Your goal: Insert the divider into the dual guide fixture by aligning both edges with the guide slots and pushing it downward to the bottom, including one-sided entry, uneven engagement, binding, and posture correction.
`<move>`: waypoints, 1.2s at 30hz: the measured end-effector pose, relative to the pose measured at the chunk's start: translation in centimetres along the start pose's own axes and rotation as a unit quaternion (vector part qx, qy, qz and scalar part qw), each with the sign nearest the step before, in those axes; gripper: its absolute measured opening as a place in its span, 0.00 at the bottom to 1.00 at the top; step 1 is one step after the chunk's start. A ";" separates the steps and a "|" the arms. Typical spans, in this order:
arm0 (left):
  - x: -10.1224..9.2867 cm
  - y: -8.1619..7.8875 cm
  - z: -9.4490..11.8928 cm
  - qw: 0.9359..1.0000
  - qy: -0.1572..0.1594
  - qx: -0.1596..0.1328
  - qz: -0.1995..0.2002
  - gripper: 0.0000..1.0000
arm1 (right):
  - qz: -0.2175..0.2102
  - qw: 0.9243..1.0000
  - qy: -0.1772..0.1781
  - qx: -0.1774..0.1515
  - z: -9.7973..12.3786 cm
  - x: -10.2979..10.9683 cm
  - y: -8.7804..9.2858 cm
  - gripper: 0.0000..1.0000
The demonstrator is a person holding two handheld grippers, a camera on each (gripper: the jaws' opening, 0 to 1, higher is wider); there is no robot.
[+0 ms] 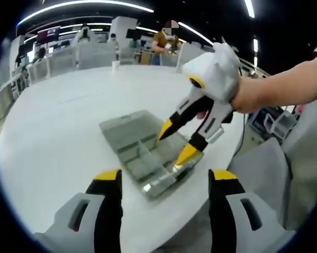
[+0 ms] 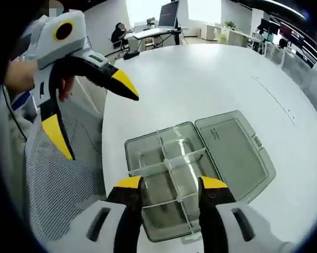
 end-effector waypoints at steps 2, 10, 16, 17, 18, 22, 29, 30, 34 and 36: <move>0.0 -0.1 0.1 1.000 0.000 0.000 0.000 0.67 | -0.019 1.000 -0.004 -0.019 0.5 0.2 0.0 0.44; -0.3 -0.2 0.4 1.000 0.000 0.004 -0.008 0.70 | -0.063 0.995 0.005 -0.075 2.5 1.0 0.6 0.58; -0.6 -0.3 0.9 1.000 -0.004 0.003 -0.013 0.74 | -0.099 0.988 0.018 -0.114 4.3 1.7 1.5 0.66; -0.7 -0.4 1.0 1.000 -0.004 0.003 -0.014 0.74 | -0.104 0.987 0.022 -0.120 4.5 1.7 1.7 0.68; -0.7 -0.4 1.1 1.000 -0.005 0.002 -0.014 0.75 | -0.108 0.986 0.027 -0.128 5.0 1.9 2.0 0.69; -0.8 -0.4 1.5 1.000 -0.013 0.002 -0.018 0.78 | -0.134 0.978 0.033 -0.154 6.1 2.6 3.0 0.74; -1.1 -0.5 2.6 0.999 -0.034 -0.005 -0.024 0.84 | -0.163 0.968 0.058 -0.181 7.6 3.8 5.1 0.80; -1.2 -0.5 2.8 0.999 -0.037 -0.006 -0.025 0.85 | -0.168 0.966 0.060 -0.185 7.9 4.0 5.4 0.80; -1.3 -0.2 3.7 0.999 -0.049 -0.009 -0.020 0.87 | -0.181 0.961 0.069 -0.198 8.7 4.9 6.6 0.82; -1.5 0.0 4.0 0.998 -0.055 -0.012 -0.016 0.89 | -0.187 0.958 0.077 -0.201 9.0 5.1 7.2 0.83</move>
Point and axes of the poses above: the point that each gripper's makers call its tool centre point, and the gripper's own axes: z roughly backward along the fingers, x roughly to its left, y roughly out of its underside, the point moved 6 cm from there along z, roughly backward along the fingers, and after that the axes turned 15 degrees about -z, right-handed, at the moved point
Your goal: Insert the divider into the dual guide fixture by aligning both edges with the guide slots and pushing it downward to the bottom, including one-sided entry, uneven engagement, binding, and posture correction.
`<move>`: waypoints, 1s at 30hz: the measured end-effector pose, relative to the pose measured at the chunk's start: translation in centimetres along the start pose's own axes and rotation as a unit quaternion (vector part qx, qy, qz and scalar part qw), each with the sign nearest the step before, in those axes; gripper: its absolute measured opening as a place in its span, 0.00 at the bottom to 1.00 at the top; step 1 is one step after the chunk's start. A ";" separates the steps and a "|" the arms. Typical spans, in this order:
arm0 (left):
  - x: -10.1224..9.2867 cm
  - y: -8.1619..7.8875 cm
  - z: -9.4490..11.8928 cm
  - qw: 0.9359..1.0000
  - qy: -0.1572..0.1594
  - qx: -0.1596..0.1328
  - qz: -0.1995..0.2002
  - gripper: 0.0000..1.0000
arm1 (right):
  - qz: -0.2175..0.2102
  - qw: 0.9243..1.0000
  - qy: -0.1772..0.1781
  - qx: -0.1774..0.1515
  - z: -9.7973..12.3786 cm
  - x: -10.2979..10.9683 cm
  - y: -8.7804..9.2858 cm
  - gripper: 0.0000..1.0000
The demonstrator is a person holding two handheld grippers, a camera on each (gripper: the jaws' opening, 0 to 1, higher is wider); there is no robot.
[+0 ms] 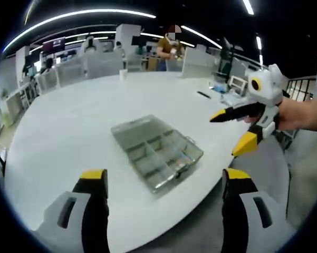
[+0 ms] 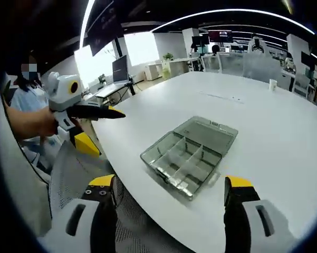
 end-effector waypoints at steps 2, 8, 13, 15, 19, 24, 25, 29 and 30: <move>-0.3 0.2 0.4 1.000 -0.003 0.000 0.002 0.90 | -0.008 1.000 0.009 -0.009 0.6 -0.1 0.4 0.84; -0.7 0.4 1.6 1.000 -0.025 -0.008 0.002 0.94 | -0.022 0.999 0.023 -0.038 2.2 0.2 1.2 0.85; -0.6 0.6 2.5 0.999 -0.042 -0.015 0.012 0.96 | -0.035 0.997 0.031 -0.055 3.0 0.4 1.7 0.85; -0.7 0.9 2.8 0.999 -0.049 -0.015 0.016 0.97 | -0.040 0.997 0.034 -0.061 3.3 0.3 1.8 0.85; -1.2 1.5 3.4 0.997 -0.058 -0.016 0.041 0.97 | -0.052 0.995 0.039 -0.074 3.7 0.2 2.3 0.85; -1.4 1.0 4.1 0.996 -0.074 -0.031 0.038 0.99 | -0.045 0.994 0.049 -0.086 4.0 0.2 2.2 0.84; -1.4 1.1 4.0 0.996 -0.074 -0.030 0.038 0.99 | -0.047 0.994 0.047 -0.090 4.0 0.2 2.1 0.85; -1.3 1.2 4.2 0.995 -0.080 -0.031 0.044 0.99 | -0.043 0.993 0.049 -0.096 4.1 0.2 2.0 0.84; -1.3 1.2 4.3 0.995 -0.082 -0.032 0.045 0.99 | -0.042 0.993 0.053 -0.094 4.1 0.2 2.1 0.84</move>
Point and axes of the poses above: the point that each gripper's makers call its tool centre point, and the gripper's own axes: z roughly backward along the fingers, x roughly to its left, y roughly out of its underside, the point moved 6 cm from there along z, roughly backward along the fingers, and after that the axes turned 15 degrees about -z, right-handed, at the moved point
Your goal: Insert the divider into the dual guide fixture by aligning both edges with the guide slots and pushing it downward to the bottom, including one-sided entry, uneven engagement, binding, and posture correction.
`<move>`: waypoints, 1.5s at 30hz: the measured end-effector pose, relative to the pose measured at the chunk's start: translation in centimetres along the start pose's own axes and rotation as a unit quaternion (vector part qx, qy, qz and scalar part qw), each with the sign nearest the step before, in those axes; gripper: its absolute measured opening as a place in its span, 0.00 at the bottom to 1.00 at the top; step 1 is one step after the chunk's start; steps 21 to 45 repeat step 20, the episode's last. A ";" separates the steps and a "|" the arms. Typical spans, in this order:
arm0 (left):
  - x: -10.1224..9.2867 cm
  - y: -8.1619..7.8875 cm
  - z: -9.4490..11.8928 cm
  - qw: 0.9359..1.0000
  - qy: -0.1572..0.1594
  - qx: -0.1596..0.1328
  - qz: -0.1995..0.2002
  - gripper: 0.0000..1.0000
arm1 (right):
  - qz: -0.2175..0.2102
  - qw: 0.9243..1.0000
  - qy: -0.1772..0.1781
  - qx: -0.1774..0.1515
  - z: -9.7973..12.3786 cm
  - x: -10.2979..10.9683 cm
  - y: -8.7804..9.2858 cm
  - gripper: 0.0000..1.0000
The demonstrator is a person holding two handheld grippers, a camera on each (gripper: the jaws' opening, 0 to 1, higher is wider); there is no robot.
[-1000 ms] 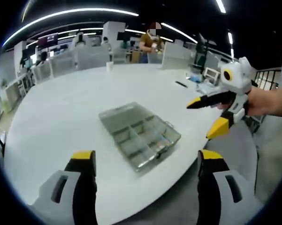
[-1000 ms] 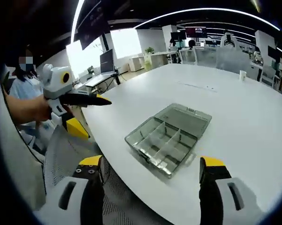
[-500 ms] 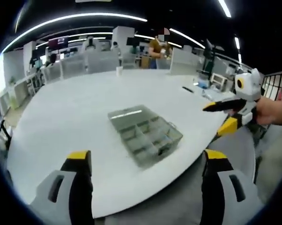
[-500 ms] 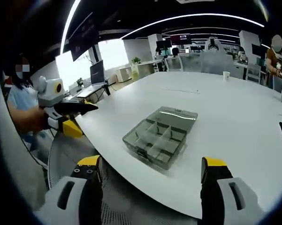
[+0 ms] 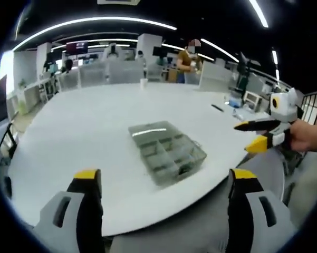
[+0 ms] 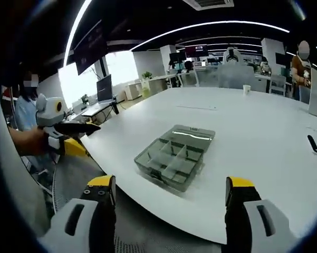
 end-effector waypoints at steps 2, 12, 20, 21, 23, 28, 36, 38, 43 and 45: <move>0.3 0.0 0.1 1.000 -0.009 -0.003 0.007 0.99 | -0.003 1.000 0.002 -0.004 0.0 -0.1 0.0 0.84; 0.9 0.3 0.2 0.999 -0.030 -0.003 0.023 0.99 | 0.001 1.000 0.004 0.002 0.0 -0.2 0.1 0.84; 0.7 0.5 0.2 0.999 -0.031 0.004 0.020 0.99 | -0.001 1.000 0.009 0.009 0.0 -0.4 0.4 0.84; 0.7 0.5 0.2 0.999 -0.031 0.004 0.020 0.99 | -0.001 1.000 0.009 0.009 0.0 -0.4 0.4 0.84; 0.7 0.5 0.2 0.999 -0.031 0.004 0.020 0.99 | -0.001 1.000 0.009 0.009 0.0 -0.4 0.4 0.84; 0.7 0.5 0.2 0.999 -0.031 0.004 0.020 0.99 | -0.001 1.000 0.009 0.009 0.0 -0.4 0.4 0.84; 0.7 0.5 0.2 0.999 -0.031 0.004 0.020 0.99 | -0.001 1.000 0.009 0.009 0.0 -0.4 0.4 0.84; 0.7 0.5 0.2 0.999 -0.031 0.004 0.020 0.99 | -0.001 1.000 0.009 0.009 0.0 -0.4 0.4 0.84; 0.7 0.5 0.2 0.999 -0.031 0.004 0.020 0.99 | -0.001 1.000 0.009 0.009 0.0 -0.4 0.4 0.84; 0.7 0.5 0.2 0.999 -0.031 0.004 0.020 0.99 | -0.001 1.000 0.009 0.009 0.0 -0.4 0.4 0.84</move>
Point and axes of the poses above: the point that each gripper's makers call its tool centre point, and the gripper's own axes: z roughly backward along the fingers, x roughly to its left, y roughly out of its underside, the point moved 6 cm from there along z, roughly backward along the fingers, and after that the axes turned 15 degrees about -z, right-handed, at the moved point
